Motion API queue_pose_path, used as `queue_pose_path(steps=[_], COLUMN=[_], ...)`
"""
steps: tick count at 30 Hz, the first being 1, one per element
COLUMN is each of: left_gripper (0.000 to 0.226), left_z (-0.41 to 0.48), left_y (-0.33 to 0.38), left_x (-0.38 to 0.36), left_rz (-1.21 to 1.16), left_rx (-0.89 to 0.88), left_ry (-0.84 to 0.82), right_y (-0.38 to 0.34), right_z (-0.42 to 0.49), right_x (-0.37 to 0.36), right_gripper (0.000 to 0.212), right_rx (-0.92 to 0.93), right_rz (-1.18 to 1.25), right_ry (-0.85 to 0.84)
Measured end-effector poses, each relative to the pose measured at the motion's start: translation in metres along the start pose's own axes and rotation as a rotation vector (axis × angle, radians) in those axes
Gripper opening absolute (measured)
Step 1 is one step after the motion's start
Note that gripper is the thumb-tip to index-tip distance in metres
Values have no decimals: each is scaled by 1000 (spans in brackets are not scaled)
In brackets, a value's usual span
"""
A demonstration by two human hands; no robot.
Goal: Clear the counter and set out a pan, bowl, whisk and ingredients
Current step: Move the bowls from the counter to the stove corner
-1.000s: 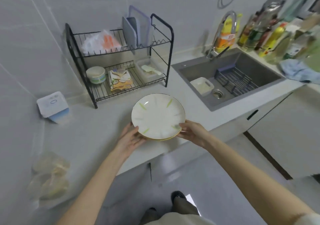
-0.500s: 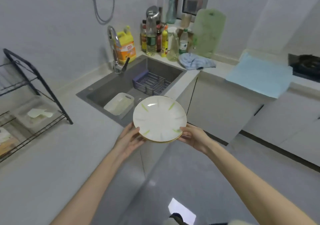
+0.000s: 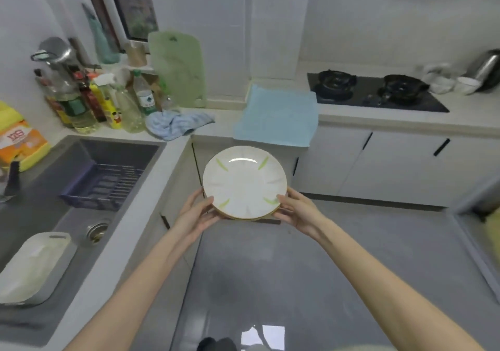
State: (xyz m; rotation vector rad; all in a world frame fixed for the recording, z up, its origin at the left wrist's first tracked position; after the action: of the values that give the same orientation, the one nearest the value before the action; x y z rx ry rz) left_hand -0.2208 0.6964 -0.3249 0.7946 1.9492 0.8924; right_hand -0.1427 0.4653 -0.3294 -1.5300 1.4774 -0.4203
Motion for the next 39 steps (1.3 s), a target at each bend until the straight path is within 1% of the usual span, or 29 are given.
queue_pose_path(steps=[6, 10, 15, 18, 23, 31, 35, 39], left_gripper=[48, 44, 43, 46, 43, 39, 42, 47], left_z=[85, 147, 221, 250, 290, 330, 351, 362], left_y=[-10, -14, -18, -20, -42, -109, -149, -186], left_x=[-101, -173, -273, -328, -433, -581, -661, -746], left_rz=[88, 155, 229, 278, 336, 384, 366, 352], left_rx=[72, 122, 175, 189, 254, 319, 330, 326], left_ry=[-158, -251, -400, -489, -613, -699, -724, -726], right_y=[-54, -92, -151, -181, -222, -273, -310, -352], right_z=[29, 55, 85, 94, 102, 106, 111, 111], right_x=[76, 124, 189, 222, 294, 426, 506, 592], right_gripper=[45, 53, 56, 57, 58, 56, 52, 52], right_rx=[55, 78, 134, 162, 224, 299, 318, 308], right_rz=[107, 210, 307, 333, 442, 542, 543, 528], right_ry=[95, 193, 323, 379, 476, 579, 581, 581])
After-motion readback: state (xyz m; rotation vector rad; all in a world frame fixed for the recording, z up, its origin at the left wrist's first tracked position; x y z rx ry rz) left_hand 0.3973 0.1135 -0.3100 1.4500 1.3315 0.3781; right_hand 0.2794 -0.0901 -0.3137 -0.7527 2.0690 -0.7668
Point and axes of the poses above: each hand's wrist, its own z-axis towards the middle knuckle, its own x-axis out of the back of the hand, y = z × x, the point moved 10 cm from there along z, towards the middle knuckle, and after that the axes turned 3 degrees about -x, right-handed, at the moved point
